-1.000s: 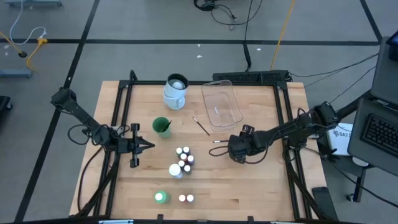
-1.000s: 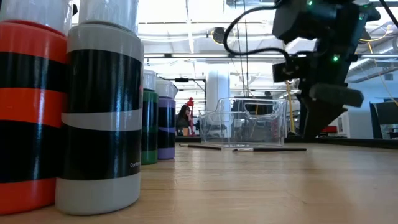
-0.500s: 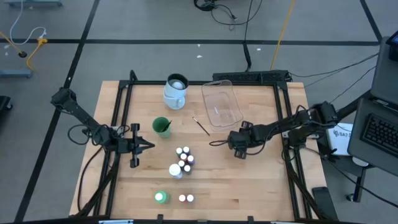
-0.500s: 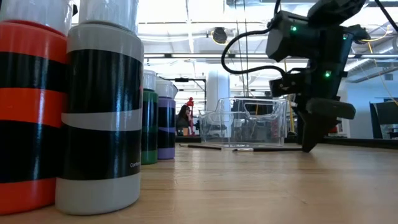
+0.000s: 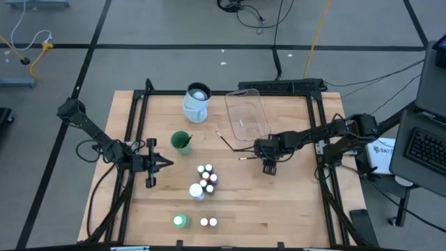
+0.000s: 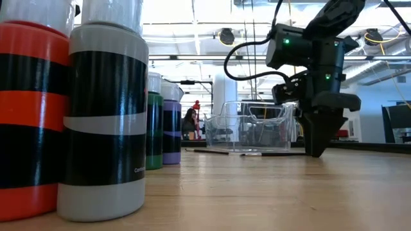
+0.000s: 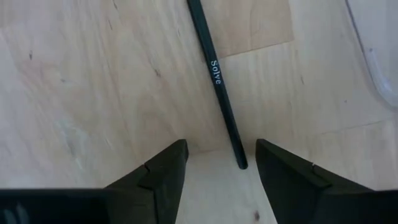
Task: Pick & Place Paint Supplies
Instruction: Put the silver paintbrush into the green cup
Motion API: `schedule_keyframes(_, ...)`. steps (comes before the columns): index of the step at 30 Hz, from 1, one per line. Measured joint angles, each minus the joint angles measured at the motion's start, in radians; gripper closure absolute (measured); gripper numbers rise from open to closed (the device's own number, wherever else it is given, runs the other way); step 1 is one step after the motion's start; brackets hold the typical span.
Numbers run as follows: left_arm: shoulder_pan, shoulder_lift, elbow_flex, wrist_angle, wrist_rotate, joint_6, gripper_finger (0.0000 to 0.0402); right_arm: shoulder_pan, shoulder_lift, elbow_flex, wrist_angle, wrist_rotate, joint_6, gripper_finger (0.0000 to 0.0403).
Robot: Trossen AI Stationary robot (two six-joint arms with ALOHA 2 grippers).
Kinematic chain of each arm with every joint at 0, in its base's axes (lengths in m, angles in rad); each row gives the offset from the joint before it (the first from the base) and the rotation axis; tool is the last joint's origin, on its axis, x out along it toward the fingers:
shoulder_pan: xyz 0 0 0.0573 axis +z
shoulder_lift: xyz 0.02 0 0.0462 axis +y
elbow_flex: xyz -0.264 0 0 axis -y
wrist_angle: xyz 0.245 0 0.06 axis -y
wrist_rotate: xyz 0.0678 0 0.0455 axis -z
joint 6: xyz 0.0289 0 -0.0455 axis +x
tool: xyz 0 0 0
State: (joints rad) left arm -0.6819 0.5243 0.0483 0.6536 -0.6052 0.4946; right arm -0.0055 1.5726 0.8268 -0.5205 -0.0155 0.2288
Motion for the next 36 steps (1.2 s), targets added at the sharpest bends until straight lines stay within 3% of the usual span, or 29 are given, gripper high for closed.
schedule_keyframes(6,0.0,0.0,0.0,-0.008,0.0,0.0,0.0382,0.037,0.0,0.0,0.004,-0.092,0.059,0.0234)
schedule_keyframes(11,0.0,0.0,0.0,-0.008,0.0,-0.006,0.0382,0.114,0.001,0.0,0.005,-0.105,0.115,0.0254)
schedule_keyframes(19,0.0,0.0,0.0,-0.008,0.0,-0.006,0.0382,0.211,0.003,-0.003,0.04,0.098,0.306,0.0266)
schedule_keyframes(29,0.0,0.0,0.0,-0.007,0.0,0.0,0.0382,0.208,0.006,-0.003,0.114,0.136,0.45,0.0257)
schedule_keyframes(36,0.0,0.0,0.0,-0.006,0.0,-0.003,0.0382,0.197,0.036,-0.001,0.152,0.149,0.455,0.0258)
